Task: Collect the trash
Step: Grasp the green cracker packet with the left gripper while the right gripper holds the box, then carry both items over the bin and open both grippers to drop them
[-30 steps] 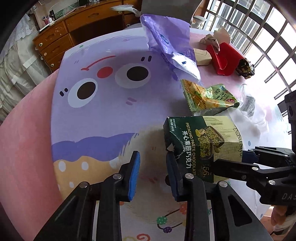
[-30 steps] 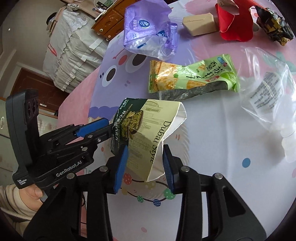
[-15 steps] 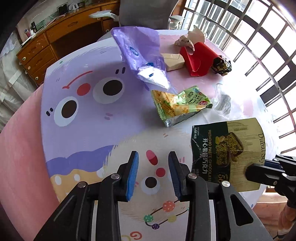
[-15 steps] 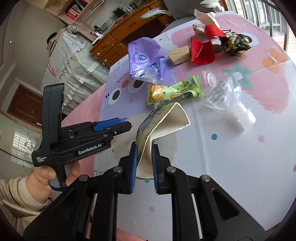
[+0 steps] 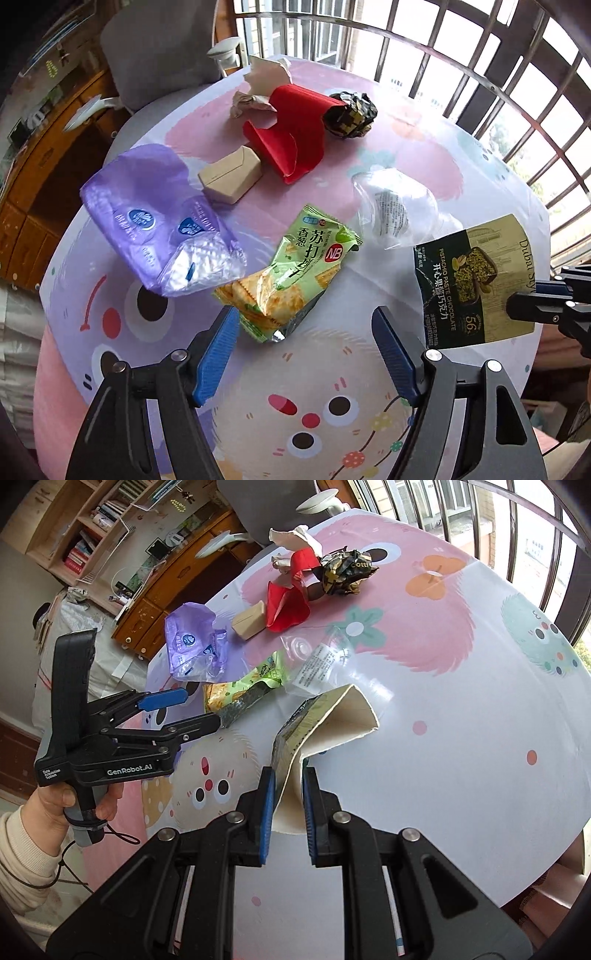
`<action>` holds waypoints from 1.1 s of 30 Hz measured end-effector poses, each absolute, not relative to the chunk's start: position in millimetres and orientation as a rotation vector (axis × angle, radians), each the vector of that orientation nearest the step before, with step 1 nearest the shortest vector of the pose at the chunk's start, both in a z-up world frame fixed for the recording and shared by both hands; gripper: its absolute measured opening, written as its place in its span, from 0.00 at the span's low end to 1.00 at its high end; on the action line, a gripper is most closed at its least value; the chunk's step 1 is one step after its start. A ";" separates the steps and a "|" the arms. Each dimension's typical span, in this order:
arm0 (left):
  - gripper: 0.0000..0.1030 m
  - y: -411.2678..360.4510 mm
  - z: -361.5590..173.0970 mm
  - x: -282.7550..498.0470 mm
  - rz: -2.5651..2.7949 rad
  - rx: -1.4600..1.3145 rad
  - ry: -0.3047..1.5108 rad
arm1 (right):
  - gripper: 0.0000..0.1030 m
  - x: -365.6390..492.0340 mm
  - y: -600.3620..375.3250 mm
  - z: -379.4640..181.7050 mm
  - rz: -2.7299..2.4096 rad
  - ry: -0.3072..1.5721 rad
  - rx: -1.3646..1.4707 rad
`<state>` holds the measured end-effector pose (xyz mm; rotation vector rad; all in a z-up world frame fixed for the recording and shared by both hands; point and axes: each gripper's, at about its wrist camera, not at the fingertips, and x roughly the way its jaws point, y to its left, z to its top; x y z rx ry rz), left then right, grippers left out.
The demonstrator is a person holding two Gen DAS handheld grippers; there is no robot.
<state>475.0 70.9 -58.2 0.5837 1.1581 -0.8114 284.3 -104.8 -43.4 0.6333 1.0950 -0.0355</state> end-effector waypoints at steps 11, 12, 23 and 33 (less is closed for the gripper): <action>0.57 39.8 -110.9 500.5 -0.776 0.733 1.202 | 0.12 272.6 -102.8 -44.7 -0.052 1.083 0.672; 0.48 40.8 -111.4 503.1 -0.786 0.697 1.220 | 0.12 271.5 -103.2 -45.2 -0.051 1.084 0.676; 0.20 81.1 -86.8 476.0 -0.675 0.462 1.305 | 0.12 262.3 -104.0 -39.3 0.026 1.118 0.640; 0.20 113.7 -30.0 352.5 -0.538 0.220 1.265 | 0.12 226.0 -104.7 -7.0 0.254 1.134 0.461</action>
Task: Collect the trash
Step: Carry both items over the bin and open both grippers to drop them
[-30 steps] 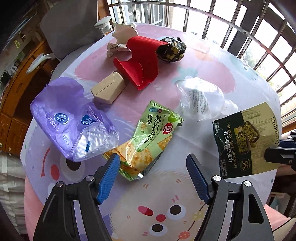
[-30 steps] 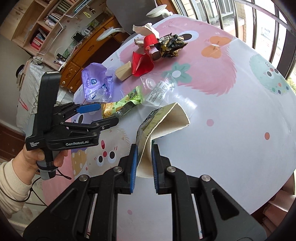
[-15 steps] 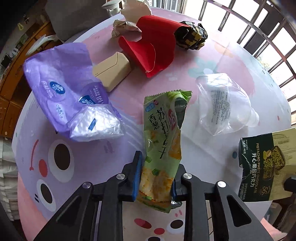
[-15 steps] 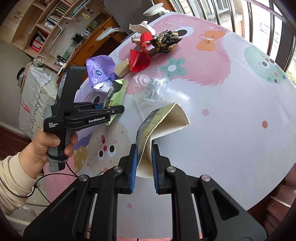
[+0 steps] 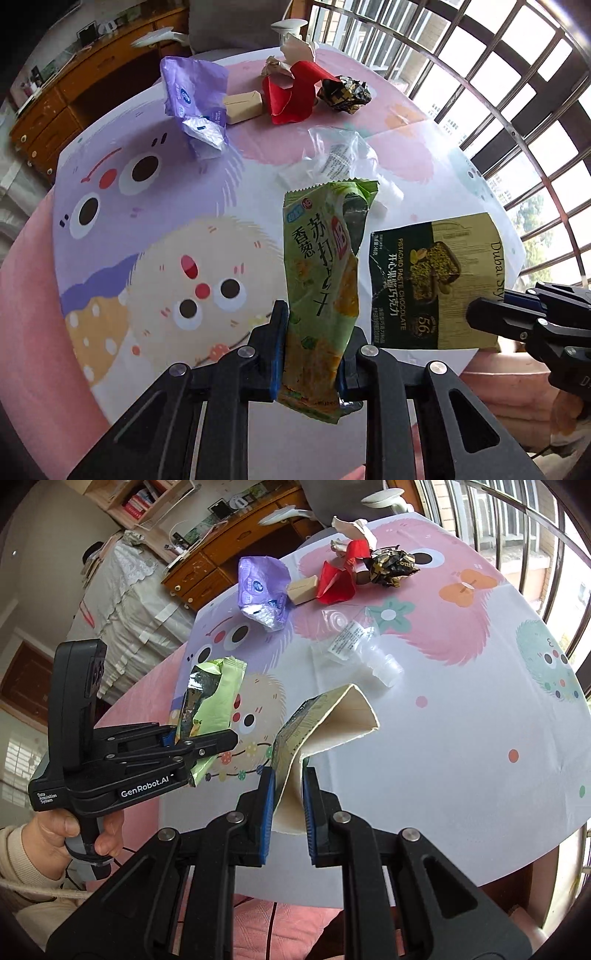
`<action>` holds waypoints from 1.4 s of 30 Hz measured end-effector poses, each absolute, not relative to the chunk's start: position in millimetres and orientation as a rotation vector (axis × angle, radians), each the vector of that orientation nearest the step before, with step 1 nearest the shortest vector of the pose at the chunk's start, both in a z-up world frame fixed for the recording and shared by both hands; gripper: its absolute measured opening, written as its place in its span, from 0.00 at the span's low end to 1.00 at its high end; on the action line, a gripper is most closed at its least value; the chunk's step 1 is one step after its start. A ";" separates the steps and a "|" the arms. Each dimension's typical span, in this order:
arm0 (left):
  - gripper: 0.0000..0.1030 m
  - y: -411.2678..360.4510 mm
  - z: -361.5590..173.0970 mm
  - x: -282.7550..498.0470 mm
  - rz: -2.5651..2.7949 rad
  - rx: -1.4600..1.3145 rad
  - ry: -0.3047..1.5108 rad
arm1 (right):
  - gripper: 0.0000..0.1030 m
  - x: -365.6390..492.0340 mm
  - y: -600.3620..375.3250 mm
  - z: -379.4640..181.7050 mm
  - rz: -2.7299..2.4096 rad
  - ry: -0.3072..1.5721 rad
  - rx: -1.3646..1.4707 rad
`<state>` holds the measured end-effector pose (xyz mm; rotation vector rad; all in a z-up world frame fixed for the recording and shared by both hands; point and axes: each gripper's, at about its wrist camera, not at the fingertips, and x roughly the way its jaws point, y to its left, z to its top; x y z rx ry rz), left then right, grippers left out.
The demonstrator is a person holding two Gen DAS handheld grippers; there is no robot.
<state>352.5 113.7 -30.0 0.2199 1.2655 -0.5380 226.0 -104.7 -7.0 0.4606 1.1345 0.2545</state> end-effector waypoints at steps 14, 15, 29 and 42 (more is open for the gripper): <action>0.20 36.5 -19.4 135.9 -0.305 0.003 1.226 | 0.12 79.6 -172.8 20.7 0.543 1.139 0.267; 0.20 31.2 -22.3 121.4 -0.301 0.005 1.233 | 0.12 69.2 -177.6 18.9 0.552 1.146 0.266; 0.20 11.0 -130.4 33.6 -0.274 0.004 1.374 | 0.12 -32.5 -192.8 -98.2 0.478 1.323 0.183; 0.33 0.6 -348.1 51.9 -0.319 -0.051 1.380 | 0.14 -12.4 -171.0 -354.2 0.351 1.440 0.147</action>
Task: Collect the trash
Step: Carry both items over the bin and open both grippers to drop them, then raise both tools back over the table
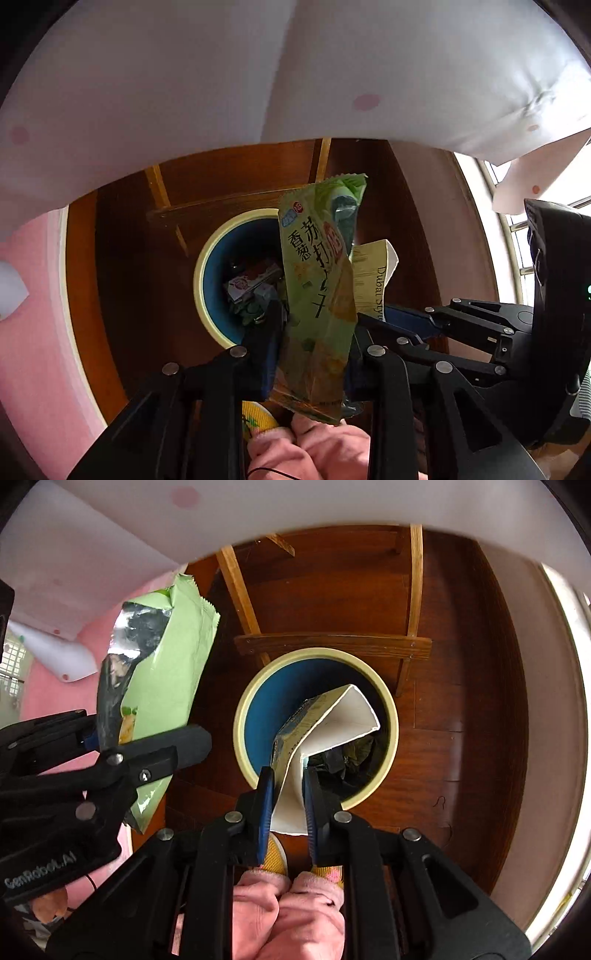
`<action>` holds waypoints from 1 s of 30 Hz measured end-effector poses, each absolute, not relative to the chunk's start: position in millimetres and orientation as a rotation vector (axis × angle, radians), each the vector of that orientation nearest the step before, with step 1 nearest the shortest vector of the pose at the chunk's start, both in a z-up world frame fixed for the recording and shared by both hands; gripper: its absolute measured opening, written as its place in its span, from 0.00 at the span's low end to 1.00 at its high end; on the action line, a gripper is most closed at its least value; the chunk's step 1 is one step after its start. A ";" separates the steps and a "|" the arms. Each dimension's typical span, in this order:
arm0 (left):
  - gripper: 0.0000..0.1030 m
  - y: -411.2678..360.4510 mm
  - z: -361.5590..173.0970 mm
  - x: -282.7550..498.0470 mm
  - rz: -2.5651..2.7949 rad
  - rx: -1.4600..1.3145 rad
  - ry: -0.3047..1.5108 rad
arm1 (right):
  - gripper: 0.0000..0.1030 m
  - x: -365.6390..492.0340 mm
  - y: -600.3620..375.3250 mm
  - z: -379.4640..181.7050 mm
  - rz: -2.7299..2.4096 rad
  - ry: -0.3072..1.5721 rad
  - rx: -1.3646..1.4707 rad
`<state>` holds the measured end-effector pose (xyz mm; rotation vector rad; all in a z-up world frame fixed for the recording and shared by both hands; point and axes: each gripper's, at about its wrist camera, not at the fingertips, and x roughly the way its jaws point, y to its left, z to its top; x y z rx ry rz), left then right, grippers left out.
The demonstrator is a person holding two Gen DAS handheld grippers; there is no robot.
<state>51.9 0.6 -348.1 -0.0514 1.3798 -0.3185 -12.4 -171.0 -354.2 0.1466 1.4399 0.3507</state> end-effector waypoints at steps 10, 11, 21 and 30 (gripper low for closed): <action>0.84 12.8 -429.8 74.6 -0.212 -0.061 1.383 | 0.25 5.2 -177.4 -439.5 0.270 1.463 0.126; 0.84 14.9 -428.4 73.2 -0.206 -0.064 1.380 | 0.30 15.7 -172.7 -437.6 0.267 1.462 0.126; 0.84 44.4 -371.8 65.3 -0.145 -0.064 1.309 | 0.42 16.0 -167.4 -365.9 0.216 1.444 0.161; 0.84 62.4 -257.8 54.0 -0.138 -0.077 1.254 | 0.46 6.1 -159.5 -246.9 0.205 1.363 0.200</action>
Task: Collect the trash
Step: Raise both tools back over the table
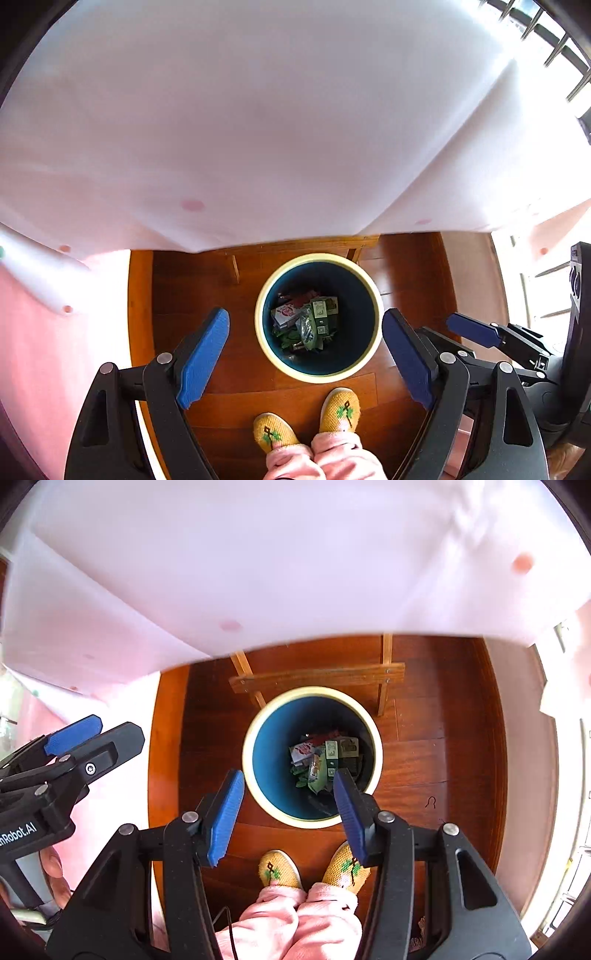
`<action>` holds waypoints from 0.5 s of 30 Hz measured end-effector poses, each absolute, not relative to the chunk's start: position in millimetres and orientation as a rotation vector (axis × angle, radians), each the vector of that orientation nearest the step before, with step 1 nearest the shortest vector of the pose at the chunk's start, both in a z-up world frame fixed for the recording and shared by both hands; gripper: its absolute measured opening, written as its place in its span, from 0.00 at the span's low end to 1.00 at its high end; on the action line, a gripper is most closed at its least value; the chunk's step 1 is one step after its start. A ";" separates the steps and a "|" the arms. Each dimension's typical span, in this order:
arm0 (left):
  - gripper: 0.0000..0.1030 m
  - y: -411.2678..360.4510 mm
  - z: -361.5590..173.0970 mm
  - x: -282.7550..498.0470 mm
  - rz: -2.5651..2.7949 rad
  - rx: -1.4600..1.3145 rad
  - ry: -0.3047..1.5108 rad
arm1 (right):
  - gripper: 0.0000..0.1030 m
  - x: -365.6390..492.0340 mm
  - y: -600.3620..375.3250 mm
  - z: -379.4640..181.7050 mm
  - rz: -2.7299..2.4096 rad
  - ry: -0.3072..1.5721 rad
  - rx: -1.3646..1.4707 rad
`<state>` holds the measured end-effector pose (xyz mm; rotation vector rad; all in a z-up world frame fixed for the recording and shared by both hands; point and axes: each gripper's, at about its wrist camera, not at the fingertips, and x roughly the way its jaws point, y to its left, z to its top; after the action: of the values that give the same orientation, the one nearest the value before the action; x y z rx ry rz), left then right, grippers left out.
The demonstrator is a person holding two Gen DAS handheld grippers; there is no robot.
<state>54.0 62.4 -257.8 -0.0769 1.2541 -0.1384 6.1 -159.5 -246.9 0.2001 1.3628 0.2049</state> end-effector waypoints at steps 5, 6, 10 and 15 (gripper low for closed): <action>0.84 68.3 -183.8 47.7 -0.183 -0.070 1.188 | 0.46 0.3 -157.0 -176.5 0.196 1.295 0.230; 0.84 68.1 -168.5 47.1 -0.200 -0.066 1.175 | 0.46 -0.3 -156.4 -162.0 0.194 1.282 0.240; 0.84 68.5 -104.7 46.0 -0.252 -0.048 1.111 | 0.46 -1.4 -151.3 -100.6 0.185 1.214 0.262; 0.84 73.1 -22.6 49.2 -0.298 -0.036 1.021 | 0.46 2.7 -139.5 -22.5 0.194 1.122 0.261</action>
<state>49.2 73.0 -22.6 -0.0359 1.0205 -0.2975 2.7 -139.5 -22.5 0.2614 1.1216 0.1940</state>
